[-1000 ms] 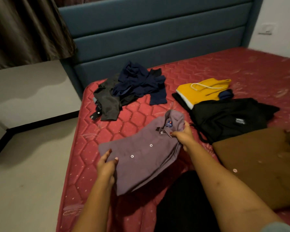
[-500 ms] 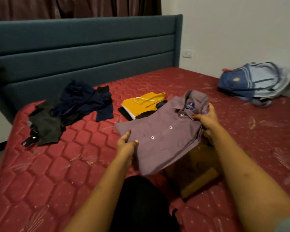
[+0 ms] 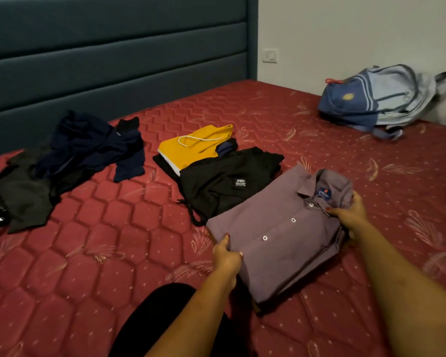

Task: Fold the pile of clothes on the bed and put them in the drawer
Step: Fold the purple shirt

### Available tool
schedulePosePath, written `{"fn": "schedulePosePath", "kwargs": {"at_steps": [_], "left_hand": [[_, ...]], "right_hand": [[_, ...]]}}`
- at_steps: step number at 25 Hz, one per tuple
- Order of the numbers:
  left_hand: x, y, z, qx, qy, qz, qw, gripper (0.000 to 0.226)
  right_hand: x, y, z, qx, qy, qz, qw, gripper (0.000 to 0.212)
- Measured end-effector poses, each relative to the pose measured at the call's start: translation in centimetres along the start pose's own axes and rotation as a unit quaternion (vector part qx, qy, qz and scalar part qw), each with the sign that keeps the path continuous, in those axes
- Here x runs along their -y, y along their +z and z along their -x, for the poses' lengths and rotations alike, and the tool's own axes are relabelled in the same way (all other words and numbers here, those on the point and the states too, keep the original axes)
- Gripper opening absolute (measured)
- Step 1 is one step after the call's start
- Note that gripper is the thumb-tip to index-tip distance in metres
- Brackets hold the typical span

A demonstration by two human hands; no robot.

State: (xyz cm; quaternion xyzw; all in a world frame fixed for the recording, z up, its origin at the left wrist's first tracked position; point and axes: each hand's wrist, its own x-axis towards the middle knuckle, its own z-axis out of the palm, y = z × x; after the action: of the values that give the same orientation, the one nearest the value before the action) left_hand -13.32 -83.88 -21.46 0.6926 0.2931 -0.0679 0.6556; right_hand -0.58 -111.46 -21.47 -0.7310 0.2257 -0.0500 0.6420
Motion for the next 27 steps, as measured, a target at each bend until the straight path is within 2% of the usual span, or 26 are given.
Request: {"fn": "schedulePosePath", "kwargs": {"at_steps": [2,3,5,7,9,12,14,16,19,24,26,27], "left_hand": [[0.5,-0.1,-0.2,-0.025,0.014,-0.085,0.996,0.065],[0.4,-0.2,-0.2,-0.049,0.031,-0.147,0.988,0.066],[0.3,-0.4,0.2,-0.09,0.096,-0.303,0.944,0.07],[-0.3,0.2,0.5,-0.092,0.201,-0.406,0.887,0.073],[-1.0,1.6,0.5,-0.037,0.287,-0.46,0.84,0.071],[-0.9,2.9,-0.8,0.046,0.317,-0.533,0.783,0.069],[0.1,2.6,-2.3,0.073,0.27,-0.561,0.779,0.071],[1.2,1.8,-3.4,0.082,0.23,-0.584,0.774,0.082],[1.8,1.5,-3.9,0.076,0.233,-0.58,0.777,0.103],[1.6,1.8,-3.7,0.088,0.213,-0.586,0.777,0.103],[0.9,1.4,-3.7,0.112,0.194,-0.607,0.763,0.094],[0.3,0.8,-3.6,0.123,0.189,-0.619,0.752,0.087]], "right_hand": [[-1.4,0.5,-0.5,-0.046,0.042,0.017,0.998,0.106],[-1.8,0.9,-0.6,-0.077,0.066,0.072,0.992,0.115],[-1.4,2.1,0.2,-0.152,0.058,0.262,0.951,0.109],[-0.7,4.4,1.6,-0.185,-0.058,0.386,0.902,0.089],[-0.6,6.9,2.5,-0.139,-0.136,0.431,0.881,0.069],[-2.8,8.7,3.1,-0.02,-0.122,0.502,0.856,0.059],[-4.2,9.0,3.0,-0.004,-0.121,0.513,0.85,0.06],[-4.8,9.3,2.8,-0.017,-0.13,0.514,0.848,0.062],[-5.4,9.6,2.3,-0.029,-0.125,0.528,0.84,0.062],[-5.8,9.9,1.8,-0.008,-0.115,0.536,0.837,0.063],[-5.0,9.6,1.9,0.009,-0.096,0.547,0.832,0.064],[-4.7,9.4,2.4,0.001,-0.115,0.552,0.826,0.063]]}}
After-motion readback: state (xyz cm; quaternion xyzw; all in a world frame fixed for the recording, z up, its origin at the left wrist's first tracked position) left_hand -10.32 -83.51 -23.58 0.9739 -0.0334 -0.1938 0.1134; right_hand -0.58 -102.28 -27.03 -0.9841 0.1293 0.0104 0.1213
